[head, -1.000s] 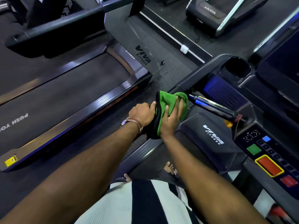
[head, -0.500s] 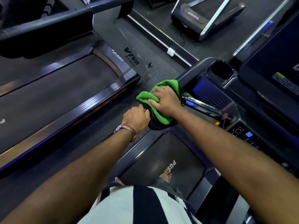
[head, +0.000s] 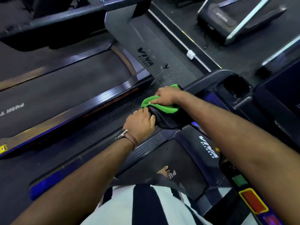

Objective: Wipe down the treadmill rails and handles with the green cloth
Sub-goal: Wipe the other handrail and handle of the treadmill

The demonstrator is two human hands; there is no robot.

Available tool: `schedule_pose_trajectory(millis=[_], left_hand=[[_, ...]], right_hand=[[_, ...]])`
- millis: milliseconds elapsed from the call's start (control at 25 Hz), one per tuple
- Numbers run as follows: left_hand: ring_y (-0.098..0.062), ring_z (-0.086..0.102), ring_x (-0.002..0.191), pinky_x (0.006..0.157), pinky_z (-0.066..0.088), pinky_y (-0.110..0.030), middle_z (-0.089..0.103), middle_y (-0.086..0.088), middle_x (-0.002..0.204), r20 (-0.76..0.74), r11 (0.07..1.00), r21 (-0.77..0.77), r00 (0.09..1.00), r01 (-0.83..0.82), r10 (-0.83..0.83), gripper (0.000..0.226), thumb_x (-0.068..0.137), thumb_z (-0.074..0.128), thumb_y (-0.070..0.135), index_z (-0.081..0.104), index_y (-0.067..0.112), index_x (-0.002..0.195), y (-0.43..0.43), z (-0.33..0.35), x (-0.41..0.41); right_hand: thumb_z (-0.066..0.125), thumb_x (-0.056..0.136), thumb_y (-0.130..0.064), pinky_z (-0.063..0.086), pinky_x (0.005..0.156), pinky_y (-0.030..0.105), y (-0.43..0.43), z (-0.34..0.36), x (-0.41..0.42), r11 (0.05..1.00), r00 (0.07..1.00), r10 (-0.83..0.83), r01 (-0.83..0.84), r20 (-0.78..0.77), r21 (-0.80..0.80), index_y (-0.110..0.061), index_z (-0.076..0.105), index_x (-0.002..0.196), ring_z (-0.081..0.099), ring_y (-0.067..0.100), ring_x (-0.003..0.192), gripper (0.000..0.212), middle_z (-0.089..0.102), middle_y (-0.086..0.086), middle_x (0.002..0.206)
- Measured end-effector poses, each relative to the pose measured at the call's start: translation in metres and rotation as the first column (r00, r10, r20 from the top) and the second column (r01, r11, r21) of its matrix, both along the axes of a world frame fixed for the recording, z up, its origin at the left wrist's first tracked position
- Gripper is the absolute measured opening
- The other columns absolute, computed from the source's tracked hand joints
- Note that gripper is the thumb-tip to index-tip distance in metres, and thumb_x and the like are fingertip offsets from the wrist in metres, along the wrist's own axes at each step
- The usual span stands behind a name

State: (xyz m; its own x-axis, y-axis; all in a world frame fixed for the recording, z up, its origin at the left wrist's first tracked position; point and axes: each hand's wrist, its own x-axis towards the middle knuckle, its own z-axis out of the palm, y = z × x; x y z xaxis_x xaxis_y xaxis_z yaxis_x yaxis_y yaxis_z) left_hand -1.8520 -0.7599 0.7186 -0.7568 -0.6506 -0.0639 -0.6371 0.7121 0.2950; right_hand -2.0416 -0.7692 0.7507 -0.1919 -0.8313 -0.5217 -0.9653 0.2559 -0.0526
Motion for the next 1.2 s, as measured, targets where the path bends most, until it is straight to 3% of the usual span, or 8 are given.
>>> schedule_pose_trajectory(millis=[200, 320, 520, 720, 840, 920, 1040, 1200], left_hand=[[-0.026, 0.056, 0.073, 0.056, 0.041, -0.036, 0.058, -0.006, 0.087, 0.019, 0.994, -0.110, 1.000, -0.020, 0.023, 0.038, 0.096, 0.027, 0.049, 0.046, 0.016, 0.094, 0.004, -0.003, 0.000], [-0.029, 0.058, 0.073, 0.055, 0.036, -0.035, 0.061, -0.007, 0.087, 0.020, 0.989, -0.140, 0.999, -0.043, 0.046, 0.035, 0.095, 0.033, 0.047, 0.049, 0.016, 0.093, 0.008, -0.002, -0.003], [-0.031, 0.061, 0.071, 0.053, 0.039, -0.035, 0.063, -0.008, 0.084, 0.016, 0.984, -0.173, 0.998, -0.049, 0.052, 0.040, 0.093, 0.030, 0.048, 0.051, 0.015, 0.093, 0.007, -0.003, -0.001], [-0.024, 0.059, 0.069, 0.051, 0.030, -0.030, 0.060, -0.002, 0.080, 0.019, 0.983, -0.178, 0.998, -0.050, 0.054, 0.040, 0.096, 0.031, 0.053, 0.050, 0.018, 0.093, 0.007, -0.003, -0.003], [-0.024, 0.058, 0.068, 0.052, 0.031, -0.029, 0.060, -0.003, 0.082, 0.016, 0.985, -0.171, 0.999, -0.036, 0.040, 0.039, 0.095, 0.031, 0.052, 0.050, 0.018, 0.094, 0.006, -0.003, -0.003], [-0.026, 0.059, 0.072, 0.053, 0.035, -0.031, 0.061, -0.005, 0.086, 0.016, 0.990, -0.139, 1.000, -0.015, 0.017, 0.037, 0.093, 0.031, 0.049, 0.050, 0.017, 0.096, 0.004, -0.004, -0.004], [-0.030, 0.060, 0.076, 0.057, 0.042, -0.036, 0.061, -0.007, 0.088, 0.007, 0.993, -0.115, 1.000, 0.004, -0.003, 0.037, 0.092, 0.030, 0.047, 0.049, 0.016, 0.097, 0.003, -0.004, -0.003], [-0.035, 0.059, 0.082, 0.059, 0.040, -0.037, 0.060, -0.012, 0.092, 0.038, 0.999, -0.041, 0.999, 0.001, 0.001, 0.040, 0.097, 0.031, 0.051, 0.047, 0.014, 0.095, -0.001, 0.003, -0.022]], right_hand=[[0.050, 0.094, -0.052, 0.045, 0.091, 0.034, -0.027, 0.002, -0.047, 0.978, 0.998, -0.033, 0.044, -0.058, 0.206, -0.004, 0.061, 0.127, 0.058, 0.031, 0.118, 0.060, 0.058, 0.018, 0.135], [0.049, 0.099, -0.032, 0.046, 0.071, 0.029, -0.048, -0.012, -0.001, 0.904, 0.970, -0.020, -0.086, 0.242, 0.419, 0.000, 0.058, 0.130, 0.058, 0.026, 0.104, 0.046, 0.062, 0.017, 0.125], [0.042, 0.100, -0.048, 0.041, 0.082, 0.029, -0.042, -0.011, -0.006, 0.916, 0.918, 0.257, -0.331, 0.302, 0.228, -0.009, 0.068, 0.116, 0.054, 0.019, 0.092, 0.049, 0.064, 0.006, 0.113], [0.053, 0.095, -0.046, 0.049, 0.087, 0.034, -0.036, -0.007, -0.085, 0.870, 0.938, -0.217, 0.060, 0.271, 0.490, -0.011, 0.067, 0.114, 0.064, 0.022, 0.093, 0.043, 0.068, 0.007, 0.115], [0.045, 0.100, -0.039, 0.053, 0.066, 0.025, -0.046, -0.013, -0.046, 0.748, 0.909, -0.245, -0.045, 0.338, 0.662, -0.008, 0.066, 0.090, 0.068, 0.018, 0.063, 0.039, 0.071, 0.013, 0.089], [0.044, 0.101, -0.039, 0.049, 0.061, 0.021, -0.043, -0.006, -0.011, 0.842, 0.939, -0.106, -0.090, 0.328, 0.531, -0.007, 0.066, 0.095, 0.066, 0.017, 0.064, 0.039, 0.067, 0.015, 0.103], [0.047, 0.089, -0.060, 0.046, 0.085, 0.035, -0.004, -0.003, -0.006, 0.997, 0.993, 0.076, -0.073, 0.085, -0.040, -0.017, 0.067, 0.115, 0.063, 0.029, 0.105, 0.054, 0.066, 0.010, 0.122], [0.049, 0.084, -0.062, 0.042, 0.097, 0.048, 0.075, -0.033, -0.044, 0.683, 0.962, -0.272, 0.171, -0.030, -0.710, -0.023, 0.070, 0.101, 0.061, 0.028, 0.102, 0.047, 0.067, -0.002, 0.105]])
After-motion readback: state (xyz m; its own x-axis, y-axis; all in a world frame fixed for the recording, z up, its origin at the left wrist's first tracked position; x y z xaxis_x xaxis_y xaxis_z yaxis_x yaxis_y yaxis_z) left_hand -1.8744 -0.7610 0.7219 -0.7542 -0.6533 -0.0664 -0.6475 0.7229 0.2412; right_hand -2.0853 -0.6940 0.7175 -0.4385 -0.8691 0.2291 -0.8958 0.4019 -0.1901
